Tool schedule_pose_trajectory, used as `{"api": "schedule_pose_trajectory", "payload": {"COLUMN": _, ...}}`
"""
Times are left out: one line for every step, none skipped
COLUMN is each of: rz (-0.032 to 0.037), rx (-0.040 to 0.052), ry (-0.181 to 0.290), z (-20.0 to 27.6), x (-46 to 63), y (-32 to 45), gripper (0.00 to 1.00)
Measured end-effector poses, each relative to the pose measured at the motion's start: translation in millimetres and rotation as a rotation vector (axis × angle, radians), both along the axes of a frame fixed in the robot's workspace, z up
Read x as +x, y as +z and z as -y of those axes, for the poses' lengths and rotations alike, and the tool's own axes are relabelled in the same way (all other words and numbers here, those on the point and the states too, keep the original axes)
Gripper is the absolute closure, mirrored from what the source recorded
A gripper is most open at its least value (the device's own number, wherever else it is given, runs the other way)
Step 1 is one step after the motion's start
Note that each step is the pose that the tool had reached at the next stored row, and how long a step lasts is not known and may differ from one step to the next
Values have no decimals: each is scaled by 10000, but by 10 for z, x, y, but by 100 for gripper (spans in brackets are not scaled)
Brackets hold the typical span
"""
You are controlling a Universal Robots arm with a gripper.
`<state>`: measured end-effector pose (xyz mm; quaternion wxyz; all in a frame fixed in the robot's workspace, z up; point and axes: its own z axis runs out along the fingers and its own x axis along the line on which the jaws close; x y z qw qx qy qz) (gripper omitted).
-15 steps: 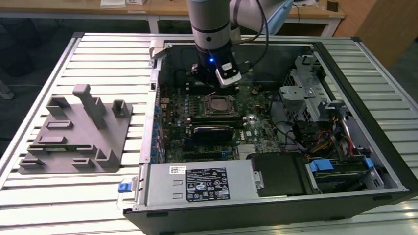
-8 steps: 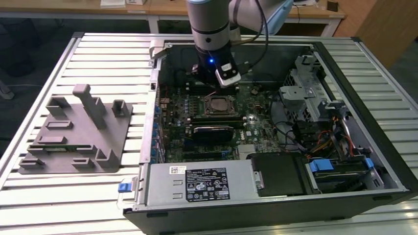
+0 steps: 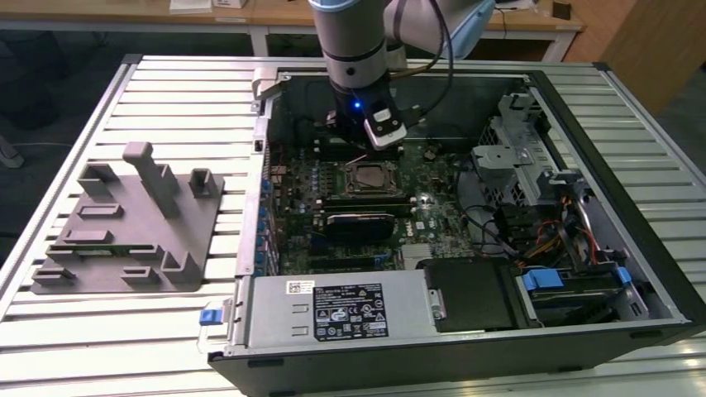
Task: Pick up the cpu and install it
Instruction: 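Install the first cpu locking lever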
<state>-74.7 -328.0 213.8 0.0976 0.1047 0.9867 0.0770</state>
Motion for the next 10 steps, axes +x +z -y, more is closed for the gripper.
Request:
{"api": "schedule_pose_trajectory", "payload": {"rz": 22, "rx": 24, "ry": -4, "z": -4, "x": 0, "y": -5, "gripper": 89}}
{"api": "schedule_pose_trajectory", "payload": {"rz": 43, "rx": 47, "ry": -6, "z": -8, "x": 0, "y": -10, "gripper": 89}}
{"api": "schedule_pose_trajectory", "payload": {"rz": 66, "rx": 67, "ry": -8, "z": -15, "x": 0, "y": -15, "gripper": 89}}
{"api": "schedule_pose_trajectory", "payload": {"rz": 87, "rx": 80, "ry": -9, "z": -21, "x": 0, "y": -20, "gripper": 89}}
{"api": "schedule_pose_trajectory", "payload": {"rz": 106, "rx": 88, "ry": -10, "z": -28, "x": 0, "y": -24, "gripper": 89}}
{"api": "schedule_pose_trajectory", "payload": {"rz": 125, "rx": 91, "ry": -12, "z": -34, "x": 0, "y": -28, "gripper": 89}}
{"api": "schedule_pose_trajectory", "payload": {"rz": 146, "rx": 95, "ry": -14, "z": -39, "x": 0, "y": -32, "gripper": 89}}
{"api": "schedule_pose_trajectory", "payload": {"rz": 169, "rx": 97, "ry": -17, "z": -45, "x": 0, "y": -36, "gripper": 89}}
{"api": "schedule_pose_trajectory", "payload": {"rz": 195, "rx": 100, "ry": -21, "z": -50, "x": 0, "y": -40, "gripper": 89}}
{"api": "schedule_pose_trajectory", "payload": {"rz": 226, "rx": 107, "ry": -28, "z": -56, "x": 0, "y": -45, "gripper": 89}}
